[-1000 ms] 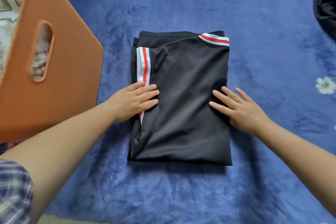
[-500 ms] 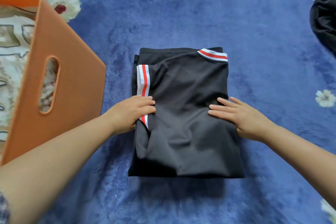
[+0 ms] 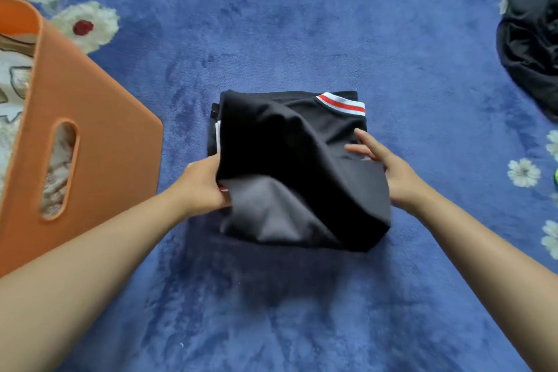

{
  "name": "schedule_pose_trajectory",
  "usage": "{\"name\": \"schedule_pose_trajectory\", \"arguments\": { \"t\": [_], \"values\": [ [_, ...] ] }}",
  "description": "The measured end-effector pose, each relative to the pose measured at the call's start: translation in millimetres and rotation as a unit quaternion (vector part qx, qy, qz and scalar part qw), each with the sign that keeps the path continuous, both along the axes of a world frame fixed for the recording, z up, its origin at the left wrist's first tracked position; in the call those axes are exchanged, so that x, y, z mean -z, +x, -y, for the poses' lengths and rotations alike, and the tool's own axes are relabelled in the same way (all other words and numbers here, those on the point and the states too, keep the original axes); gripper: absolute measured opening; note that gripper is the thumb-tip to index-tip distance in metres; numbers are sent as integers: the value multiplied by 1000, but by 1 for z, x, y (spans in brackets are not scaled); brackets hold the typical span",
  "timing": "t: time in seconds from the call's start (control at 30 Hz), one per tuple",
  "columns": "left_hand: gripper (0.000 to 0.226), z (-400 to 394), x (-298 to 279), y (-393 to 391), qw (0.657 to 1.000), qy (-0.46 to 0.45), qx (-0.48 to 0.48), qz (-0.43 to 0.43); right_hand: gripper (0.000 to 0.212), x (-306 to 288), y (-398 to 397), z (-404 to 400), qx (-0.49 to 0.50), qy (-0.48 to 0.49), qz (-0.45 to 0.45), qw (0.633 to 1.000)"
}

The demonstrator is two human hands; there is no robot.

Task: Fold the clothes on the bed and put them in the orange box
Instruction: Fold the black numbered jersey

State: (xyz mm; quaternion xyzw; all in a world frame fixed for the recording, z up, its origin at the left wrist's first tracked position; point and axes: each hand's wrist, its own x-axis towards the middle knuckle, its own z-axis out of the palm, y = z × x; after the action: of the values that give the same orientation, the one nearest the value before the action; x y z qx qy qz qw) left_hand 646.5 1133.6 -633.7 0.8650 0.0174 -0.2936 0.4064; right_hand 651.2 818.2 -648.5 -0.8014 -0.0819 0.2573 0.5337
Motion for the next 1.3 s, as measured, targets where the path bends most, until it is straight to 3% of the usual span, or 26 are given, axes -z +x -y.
{"name": "schedule_pose_trajectory", "arguments": {
  "t": [0.07,0.13,0.2,0.27,0.33,0.4,0.43,0.47,0.53,0.6,0.63,0.7,0.8,0.93,0.97,1.0,1.07,1.1,1.13,1.2,1.3],
  "values": [
    [56,5,-2,-9,996,-32,16,77,91,-2,-8,1,-63,-49,61,995],
    [44,8,2,-20,991,-88,33,96,100,7,-21,10,-145,-120,162,969],
    [45,4,10,-24,989,-88,67,98,78,9,-26,13,-244,-166,298,908],
    [47,-4,19,-26,986,-86,92,107,58,13,-26,16,-298,-194,340,871],
    [36,-7,17,-26,989,-71,108,72,65,15,-23,21,-323,-206,330,863],
    [28,-3,14,-19,993,-103,57,-7,86,5,-14,21,-273,-130,121,945],
    [35,0,10,-13,988,-136,-19,-75,92,1,-8,21,-219,-81,-14,972],
    [29,4,8,-7,972,-175,-96,-124,86,-9,0,15,-150,-31,-129,980],
    [12,6,5,6,938,-220,-204,-174,27,-16,12,5,-12,105,-244,964],
    [21,5,6,11,920,-242,-245,-188,51,-6,17,-5,134,160,-314,926],
    [24,6,8,12,910,-240,-274,-199,50,5,17,-9,198,153,-332,910],
    [34,10,12,10,901,-193,-343,-181,30,17,15,-21,291,107,-320,896],
    [24,16,13,9,919,-156,-345,-108,9,18,12,-30,334,69,-247,907],
    [50,8,4,23,908,-271,-282,-149,8,4,18,-18,290,196,-224,910],
    [53,7,0,28,902,-289,-270,-172,22,4,22,-14,288,207,-221,909],
    [49,6,-1,34,896,-301,-262,-192,38,0,29,-13,281,200,-227,911],
    [17,10,-6,43,888,-301,-265,-225,57,-5,45,-12,281,186,-237,911],
    [9,14,-8,47,887,-297,-276,-220,50,-7,54,-13,283,194,-233,910],
    [20,17,-10,51,885,-299,-292,-206,35,-9,64,-15,291,189,-225,910],
    [22,23,-11,56,878,-304,-336,-156,18,-13,79,-22,294,120,-194,928],
    [8,28,-3,62,892,-211,-398,-30,29,-3,88,-35,330,-18,-78,941]
  ]
}}
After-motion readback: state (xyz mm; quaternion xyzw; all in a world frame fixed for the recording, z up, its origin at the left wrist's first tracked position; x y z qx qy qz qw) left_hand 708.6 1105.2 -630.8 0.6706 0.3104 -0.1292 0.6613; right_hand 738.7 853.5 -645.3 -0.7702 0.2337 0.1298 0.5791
